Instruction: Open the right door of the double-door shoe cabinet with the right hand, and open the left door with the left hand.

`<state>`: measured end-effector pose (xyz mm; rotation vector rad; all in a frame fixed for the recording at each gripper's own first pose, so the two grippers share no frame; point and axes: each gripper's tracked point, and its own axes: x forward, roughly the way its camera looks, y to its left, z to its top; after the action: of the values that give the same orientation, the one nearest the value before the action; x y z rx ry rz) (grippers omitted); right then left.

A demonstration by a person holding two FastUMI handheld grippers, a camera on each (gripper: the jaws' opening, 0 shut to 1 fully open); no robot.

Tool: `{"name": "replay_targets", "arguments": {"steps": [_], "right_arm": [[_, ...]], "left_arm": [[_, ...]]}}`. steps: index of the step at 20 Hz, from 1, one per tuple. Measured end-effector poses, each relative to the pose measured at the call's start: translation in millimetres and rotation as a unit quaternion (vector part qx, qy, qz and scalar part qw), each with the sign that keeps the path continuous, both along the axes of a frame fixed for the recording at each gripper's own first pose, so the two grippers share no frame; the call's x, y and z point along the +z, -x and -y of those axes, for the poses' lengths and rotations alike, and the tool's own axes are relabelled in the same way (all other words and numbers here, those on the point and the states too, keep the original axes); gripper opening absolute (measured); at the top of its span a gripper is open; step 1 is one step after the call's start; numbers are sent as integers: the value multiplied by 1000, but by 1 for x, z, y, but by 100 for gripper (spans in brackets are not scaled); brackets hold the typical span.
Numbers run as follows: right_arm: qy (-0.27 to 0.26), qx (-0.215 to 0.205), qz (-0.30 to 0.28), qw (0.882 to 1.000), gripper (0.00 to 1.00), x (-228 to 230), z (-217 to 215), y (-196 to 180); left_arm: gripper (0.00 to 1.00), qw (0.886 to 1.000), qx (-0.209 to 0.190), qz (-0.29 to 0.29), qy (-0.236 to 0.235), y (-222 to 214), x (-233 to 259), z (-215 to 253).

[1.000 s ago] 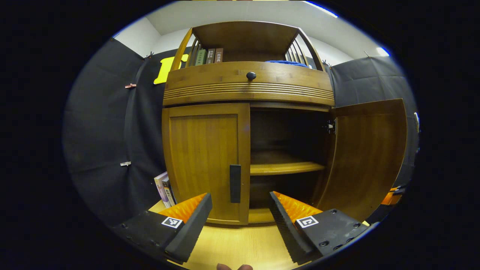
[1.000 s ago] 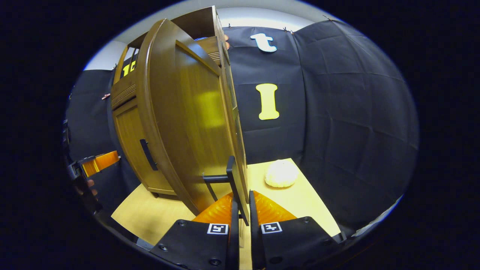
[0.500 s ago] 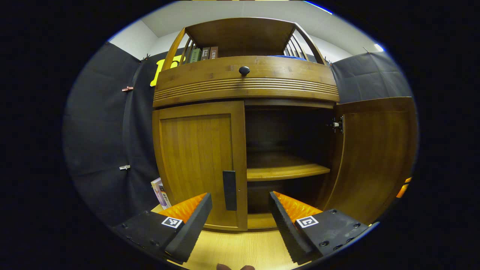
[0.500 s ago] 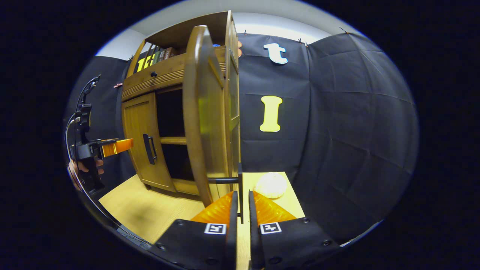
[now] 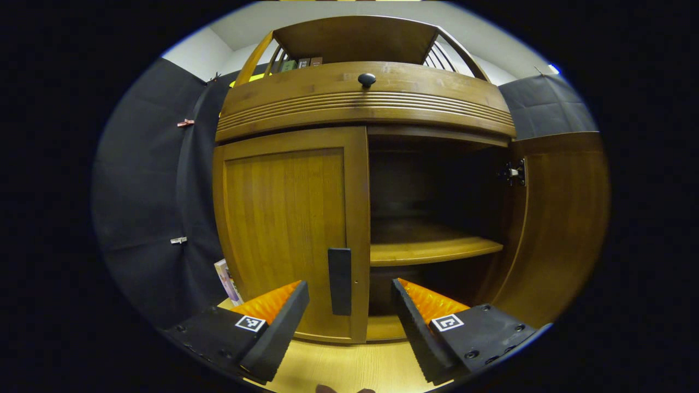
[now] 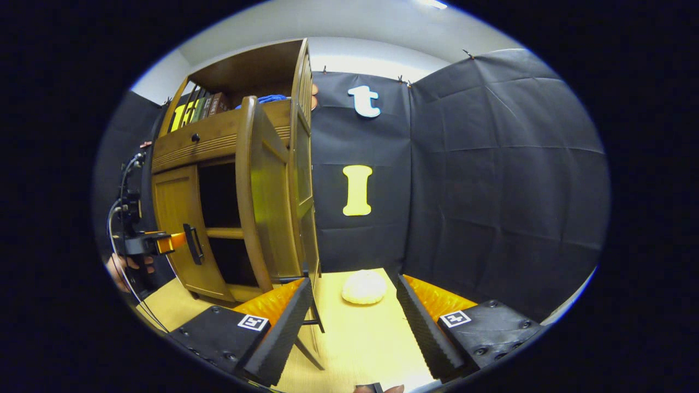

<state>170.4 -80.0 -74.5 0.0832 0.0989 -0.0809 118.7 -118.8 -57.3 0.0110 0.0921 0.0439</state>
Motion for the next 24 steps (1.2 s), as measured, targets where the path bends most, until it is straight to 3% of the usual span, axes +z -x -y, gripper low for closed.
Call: {"name": "replay_targets", "arguments": {"steps": [4,12,14,17,24], "right_arm": [[-33,-2,-4,999,98,3,-6,5],[-27,-14,-8,999,98,1,-2,7],[-26,-18,-9,999,98,2,0,10],[-25,-23,-9,999,98,1,0,10],[-14,-26,-5,1000,98,5,-5,15]], "left_arm": [[87,1000,3,2,2,-27,-6,-7],[66,1000,3,-17,12,-74,-31,-19],[58,1000,2,-26,10,-80,-37,-22],[37,1000,-8,-27,7,-81,-37,-20],[33,999,-20,-46,10,-71,-36,-20]]}}
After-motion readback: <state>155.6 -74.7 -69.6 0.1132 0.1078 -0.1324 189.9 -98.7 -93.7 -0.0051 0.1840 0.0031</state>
